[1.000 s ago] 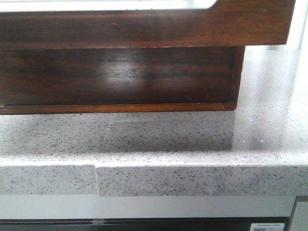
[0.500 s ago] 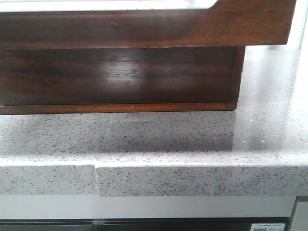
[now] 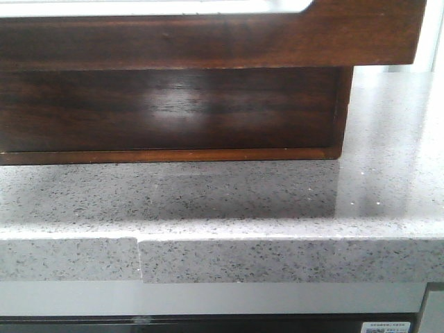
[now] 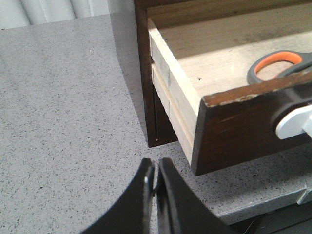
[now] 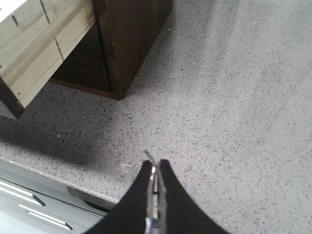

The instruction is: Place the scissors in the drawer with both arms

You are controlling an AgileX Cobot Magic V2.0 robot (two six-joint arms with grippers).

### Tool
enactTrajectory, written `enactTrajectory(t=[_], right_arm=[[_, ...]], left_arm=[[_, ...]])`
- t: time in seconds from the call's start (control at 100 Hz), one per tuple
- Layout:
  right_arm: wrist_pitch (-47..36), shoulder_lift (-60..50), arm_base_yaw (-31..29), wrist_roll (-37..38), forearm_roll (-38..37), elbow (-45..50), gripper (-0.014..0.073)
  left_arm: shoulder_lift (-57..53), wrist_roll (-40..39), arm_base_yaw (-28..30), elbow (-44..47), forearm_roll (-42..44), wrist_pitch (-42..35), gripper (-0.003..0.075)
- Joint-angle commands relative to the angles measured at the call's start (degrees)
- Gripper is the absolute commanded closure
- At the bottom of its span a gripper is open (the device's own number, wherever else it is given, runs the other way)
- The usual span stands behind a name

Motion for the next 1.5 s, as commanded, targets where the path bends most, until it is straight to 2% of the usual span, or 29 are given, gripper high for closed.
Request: enactTrajectory(t=[0.0,0.27,0.36,0.58,0.72,0.84,0.91,1.49], right_arm=[[-3.8,0.2,-0.4,-0.1,-0.7,-1.5,0.0662],[-3.8,0.2,-0.4,-0.1,-0.7,-1.5,0.0662],[-3.8,0.2,-0.4,-0.1,-0.7,-1.5,0.0662],[-3.8,0.2,-0.4,-0.1,-0.7,-1.5,0.0662],[-3.8,0.2,-0.4,-0.1,-0.7,-1.5,0.0662],[-3.7,0.2,-0.4,-0.1,-0.7,-1.5,0.0662],[-3.7,0.2,-0.4,-0.1,-0.7,-1.5,0.0662],[-3.6,0.2,-0.4,-0.1,-0.7,-1.5,0.0662]], left_arm=[[0.9,-0.3,-0.4,-1.7,-1.4,-3.6,0.0741],[-3.2,-0.4,0.4,-0.2,-0.2,-5.2,0.0741],[-6.1,-0.4,0.8,4.4,1.3,-11.8,0.0741],[-15.3,-3.0,0.8,23.7,3.6,-33.4,0.0741],[-20.5,-10.4,0.8,33.3,9.7,-41.4,0.0741],[-21.7,-10.8,0.9,39.4,9.6,-46.9,0.0741],[-21.7,-10.8,0.9,39.0,9.6,-43.1,0.0741],[-21.7,-10.8,0.9,39.2,9.5,-43.6,0.0741]])
